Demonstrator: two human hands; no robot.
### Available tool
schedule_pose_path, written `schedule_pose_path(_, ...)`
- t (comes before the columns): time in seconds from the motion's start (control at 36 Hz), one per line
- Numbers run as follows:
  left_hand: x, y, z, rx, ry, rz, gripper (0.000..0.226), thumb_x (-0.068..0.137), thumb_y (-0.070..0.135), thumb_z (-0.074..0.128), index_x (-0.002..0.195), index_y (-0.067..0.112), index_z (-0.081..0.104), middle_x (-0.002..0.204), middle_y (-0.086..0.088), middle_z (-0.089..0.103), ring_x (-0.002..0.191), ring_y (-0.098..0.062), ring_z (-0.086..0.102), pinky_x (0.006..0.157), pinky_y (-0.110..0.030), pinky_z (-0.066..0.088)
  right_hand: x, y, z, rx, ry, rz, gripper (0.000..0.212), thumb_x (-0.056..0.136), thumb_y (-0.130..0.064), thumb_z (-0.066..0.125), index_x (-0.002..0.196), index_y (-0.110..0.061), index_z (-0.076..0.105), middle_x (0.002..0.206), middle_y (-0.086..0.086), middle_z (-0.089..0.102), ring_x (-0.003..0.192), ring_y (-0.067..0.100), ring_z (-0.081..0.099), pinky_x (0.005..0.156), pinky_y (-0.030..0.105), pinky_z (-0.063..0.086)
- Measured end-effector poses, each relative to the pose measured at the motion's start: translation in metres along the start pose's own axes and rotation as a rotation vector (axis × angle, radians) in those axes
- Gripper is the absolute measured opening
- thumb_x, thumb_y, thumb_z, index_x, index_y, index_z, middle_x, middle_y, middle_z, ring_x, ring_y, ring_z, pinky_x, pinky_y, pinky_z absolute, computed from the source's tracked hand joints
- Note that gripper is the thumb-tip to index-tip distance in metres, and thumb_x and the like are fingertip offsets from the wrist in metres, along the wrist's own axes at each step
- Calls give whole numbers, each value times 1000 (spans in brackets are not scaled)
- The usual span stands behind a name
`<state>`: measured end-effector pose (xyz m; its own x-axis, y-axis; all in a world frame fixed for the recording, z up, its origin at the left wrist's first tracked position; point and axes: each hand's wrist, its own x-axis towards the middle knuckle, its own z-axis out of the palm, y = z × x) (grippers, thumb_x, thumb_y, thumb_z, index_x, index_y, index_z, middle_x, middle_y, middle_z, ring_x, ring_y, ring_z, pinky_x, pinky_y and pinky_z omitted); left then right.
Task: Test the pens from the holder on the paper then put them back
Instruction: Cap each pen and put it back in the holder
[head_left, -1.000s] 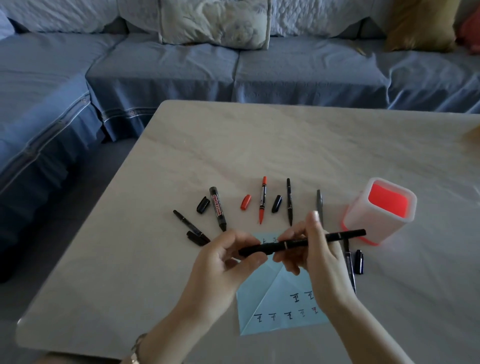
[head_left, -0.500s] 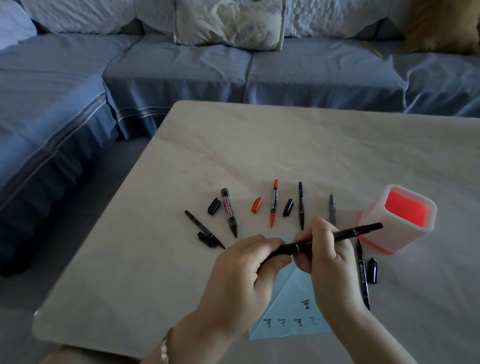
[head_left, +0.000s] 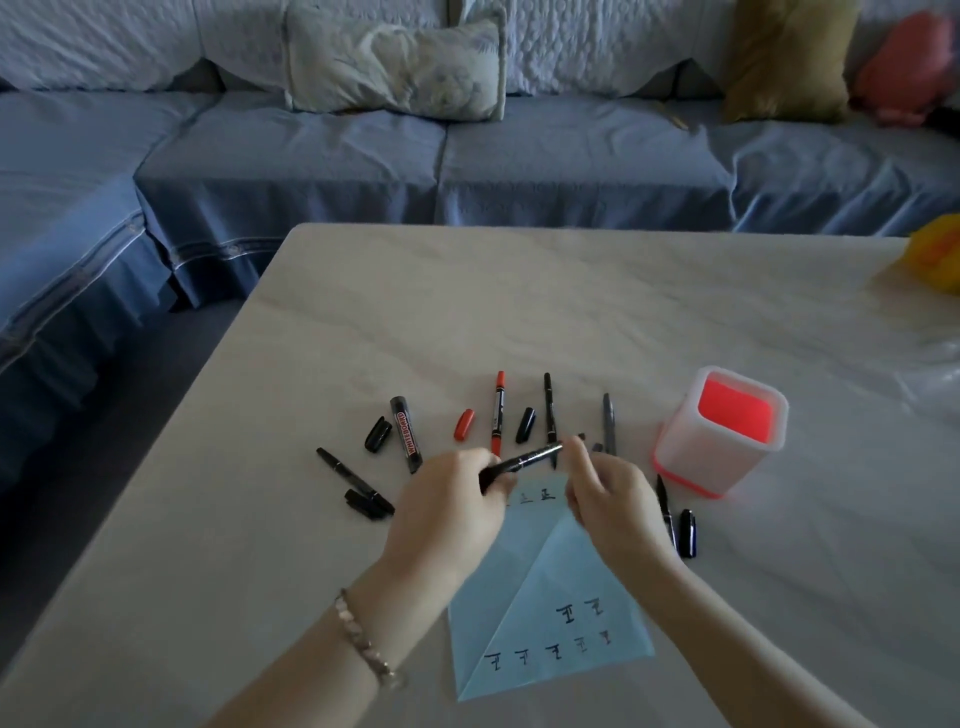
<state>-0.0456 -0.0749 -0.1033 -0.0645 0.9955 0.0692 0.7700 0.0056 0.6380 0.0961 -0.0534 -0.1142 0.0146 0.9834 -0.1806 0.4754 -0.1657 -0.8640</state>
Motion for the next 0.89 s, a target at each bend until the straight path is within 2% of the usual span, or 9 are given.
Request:
schedule_pose_path(0.08, 3, 8, 3, -43, 9, 78, 21, 90, 31, 56, 92, 13, 69, 61, 4, 57, 49, -11, 48, 41, -14, 28, 0, -4, -18, -251, 103, -354, 9, 84, -25, 61, 88, -17, 63, 79, -9, 50, 57, 8, 42, 60, 30, 45)
schedule_pose_path(0.14, 2, 19, 3, -142, 29, 150, 17, 88, 27, 61, 99, 19, 71, 71, 8, 65, 57, -5, 56, 49, -9, 39, 3, -5, -29, -413, 30, -528, 32, 82, -15, 65, 113, -22, 62, 103, -11, 48, 67, 7, 46, 70, 30, 50)
schedule_pose_path(0.22, 2, 36, 2, -308, -5, 197, 16, 84, 21, 66, 100, 21, 71, 81, 16, 68, 76, 1, 64, 64, -7, 46, 8, -8, -44, -479, 11, -670, 27, 77, -9, 61, 102, -16, 69, 102, -3, 60, 76, 10, 56, 67, 30, 53)
schedule_pose_path(0.33, 5, 39, 3, -467, -45, 129, 17, 83, 23, 66, 100, 27, 67, 76, 17, 66, 70, 4, 60, 62, -6, 43, 15, -6, -65, -444, 94, -826, 21, 82, -22, 53, 89, -14, 71, 81, -1, 66, 68, 7, 57, 63, 20, 49)
schedule_pose_path(0.53, 5, -4, 8, -168, -101, -18, 14, 90, 27, 52, 102, 28, 59, 91, 13, 59, 83, 4, 54, 69, -9, 41, 48, 3, -121, 11, 537, -453, 9, 88, -11, 58, 87, -18, 62, 85, 8, 65, 64, -5, 62, 62, 2, 46)
schedule_pose_path(0.64, 3, -28, 12, -142, -105, -83, 12, 91, 18, 54, 91, 27, 61, 90, 8, 61, 83, 0, 56, 68, -9, 40, 59, 28, -122, -129, 526, -293, 17, 91, -12, 52, 91, -2, 66, 95, 15, 62, 75, 6, 64, 59, -4, 36)
schedule_pose_path(0.72, 0, -40, 13, -129, -85, -95, 22, 88, 11, 58, 81, 31, 56, 84, 10, 60, 78, -3, 57, 65, -11, 42, 58, 40, -115, -134, 491, -207, 12, 87, -9, 56, 97, -9, 62, 85, 6, 61, 77, 23, 57, 59, 12, 35)
schedule_pose_path(0.78, 0, -49, 14, -109, -74, -110, 29, 87, 8, 60, 78, 35, 54, 83, 11, 61, 76, -7, 59, 65, -15, 43, 59, 45, -112, -186, 471, -179, 6, 84, -11, 60, 91, -11, 60, 85, 7, 62, 80, 24, 56, 66, 22, 34)
schedule_pose_path(0.89, 2, -66, 12, -89, -66, -172, 15, 86, 10, 61, 88, 25, 63, 86, 4, 65, 80, -14, 61, 68, -21, 44, 60, 47, -107, -296, 409, -132, 5, 82, -19, 64, 84, -16, 61, 97, 7, 60, 83, 15, 48, 64, 16, 26)
